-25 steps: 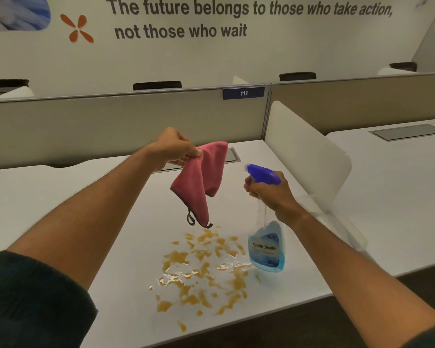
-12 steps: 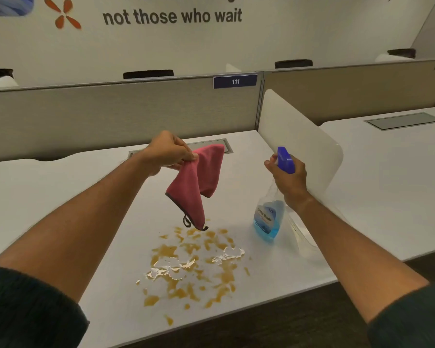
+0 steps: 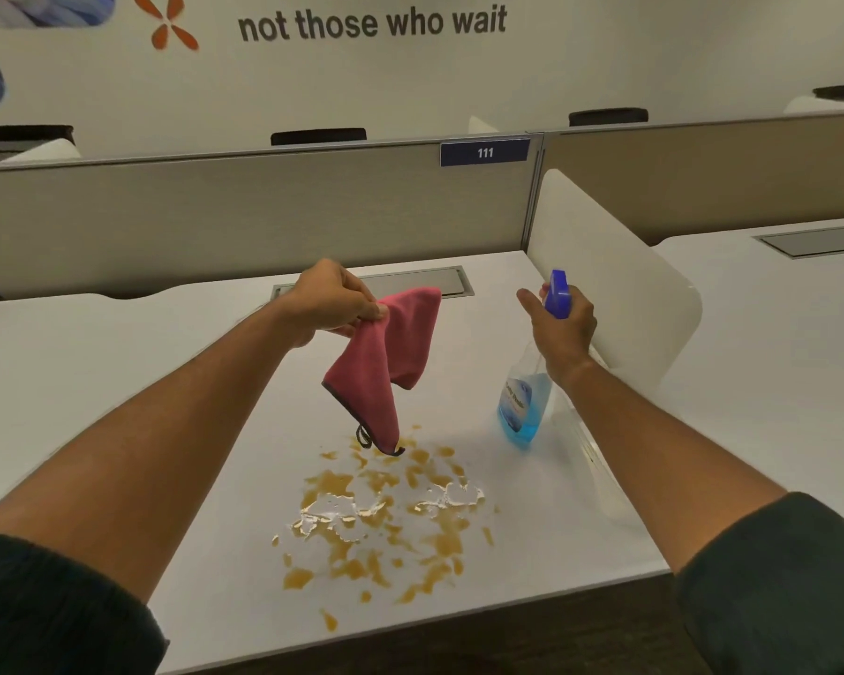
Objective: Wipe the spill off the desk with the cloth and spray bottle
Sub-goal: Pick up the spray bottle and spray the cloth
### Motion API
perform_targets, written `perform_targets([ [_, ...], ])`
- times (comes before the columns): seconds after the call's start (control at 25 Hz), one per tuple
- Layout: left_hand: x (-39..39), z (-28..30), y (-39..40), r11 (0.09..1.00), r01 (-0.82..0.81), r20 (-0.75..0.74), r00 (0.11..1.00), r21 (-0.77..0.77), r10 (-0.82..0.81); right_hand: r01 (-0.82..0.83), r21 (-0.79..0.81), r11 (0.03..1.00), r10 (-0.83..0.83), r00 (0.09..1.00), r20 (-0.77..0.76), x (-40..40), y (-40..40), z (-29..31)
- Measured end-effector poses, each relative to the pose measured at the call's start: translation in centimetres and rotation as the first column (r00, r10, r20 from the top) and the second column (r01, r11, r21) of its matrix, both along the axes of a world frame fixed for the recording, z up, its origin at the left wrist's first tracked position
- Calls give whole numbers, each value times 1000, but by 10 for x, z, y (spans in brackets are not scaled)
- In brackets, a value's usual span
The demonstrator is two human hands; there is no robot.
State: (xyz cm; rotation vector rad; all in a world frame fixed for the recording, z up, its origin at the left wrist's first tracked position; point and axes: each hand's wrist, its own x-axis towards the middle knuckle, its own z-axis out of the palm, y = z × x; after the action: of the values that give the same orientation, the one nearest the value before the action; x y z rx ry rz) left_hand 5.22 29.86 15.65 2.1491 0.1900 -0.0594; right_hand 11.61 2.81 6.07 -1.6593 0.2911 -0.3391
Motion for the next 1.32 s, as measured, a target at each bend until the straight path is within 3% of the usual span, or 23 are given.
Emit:
perform_targets([
  [0.88,0,2,14,999,30,-11,1000,36,-30,-51,-293,955,81,992,92,-17,7,2],
  [1.04,-6,4,18,997,70,-11,998,43,-69,107,-453,885,26,960,279,-27,14,19],
  [1.16,-10,4,19,995,89,-6,996,39,-88,93,-557,825,171,899,403,-35,31,38],
  [1.32,-15,4,16,991,130,-7,991,38,-130,-117,-707,697,469,820,327,-46,63,46],
])
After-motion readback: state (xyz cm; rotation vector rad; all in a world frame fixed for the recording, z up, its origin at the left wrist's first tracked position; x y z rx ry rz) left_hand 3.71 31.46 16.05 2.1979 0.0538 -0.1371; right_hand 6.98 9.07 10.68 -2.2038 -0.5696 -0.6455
